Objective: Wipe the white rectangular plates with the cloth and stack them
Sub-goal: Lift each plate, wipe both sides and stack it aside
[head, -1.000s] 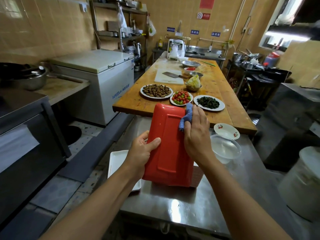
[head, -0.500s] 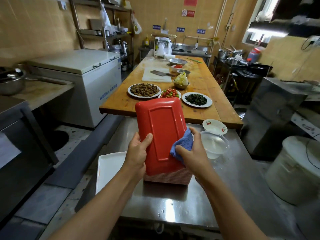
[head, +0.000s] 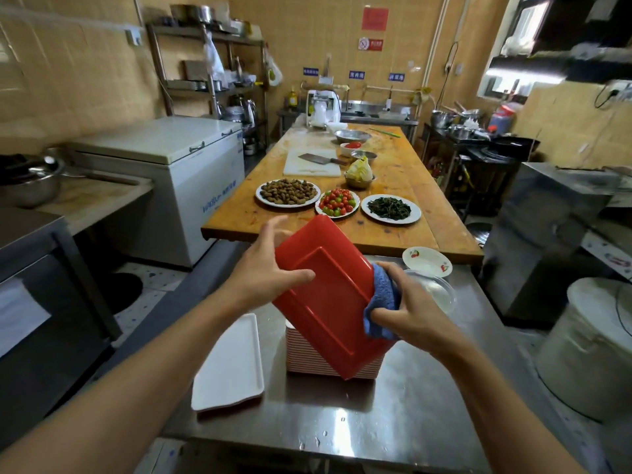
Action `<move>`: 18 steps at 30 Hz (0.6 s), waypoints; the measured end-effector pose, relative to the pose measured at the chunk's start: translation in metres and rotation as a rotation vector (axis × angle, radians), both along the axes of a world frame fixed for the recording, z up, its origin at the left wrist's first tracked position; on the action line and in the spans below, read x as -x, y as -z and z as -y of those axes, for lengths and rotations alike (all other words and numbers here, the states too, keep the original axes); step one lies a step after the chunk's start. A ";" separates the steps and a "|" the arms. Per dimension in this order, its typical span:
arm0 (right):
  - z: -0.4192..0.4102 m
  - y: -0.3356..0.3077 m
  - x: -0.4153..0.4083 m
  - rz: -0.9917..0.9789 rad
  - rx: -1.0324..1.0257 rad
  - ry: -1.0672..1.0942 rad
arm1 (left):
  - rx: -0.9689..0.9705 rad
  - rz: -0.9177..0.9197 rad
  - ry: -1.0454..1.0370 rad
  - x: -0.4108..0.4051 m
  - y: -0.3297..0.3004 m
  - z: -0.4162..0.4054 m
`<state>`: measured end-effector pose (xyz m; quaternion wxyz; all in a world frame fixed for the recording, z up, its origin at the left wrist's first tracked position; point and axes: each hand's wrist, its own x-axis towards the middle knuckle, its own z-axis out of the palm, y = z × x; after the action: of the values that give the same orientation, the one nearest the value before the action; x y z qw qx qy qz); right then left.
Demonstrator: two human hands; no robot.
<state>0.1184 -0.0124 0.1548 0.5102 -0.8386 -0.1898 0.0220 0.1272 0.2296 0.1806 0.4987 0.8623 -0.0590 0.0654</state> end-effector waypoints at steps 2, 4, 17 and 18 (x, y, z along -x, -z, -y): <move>0.008 -0.004 -0.001 -0.023 -0.009 -0.049 | 0.062 -0.121 0.186 -0.005 -0.009 -0.002; 0.015 -0.008 -0.002 -0.052 0.007 -0.093 | 0.132 -0.188 0.291 -0.005 -0.012 -0.003; -0.049 -0.019 -0.014 0.428 0.307 0.025 | 0.454 -0.129 0.160 0.021 0.014 0.018; -0.047 -0.016 -0.016 0.439 0.338 0.048 | 0.478 -0.121 0.135 0.023 0.015 0.015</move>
<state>0.1341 0.0346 0.1711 0.3101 -0.9008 -0.2694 -0.1410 0.1041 0.2143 0.1657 0.6944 0.7162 -0.0690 -0.0077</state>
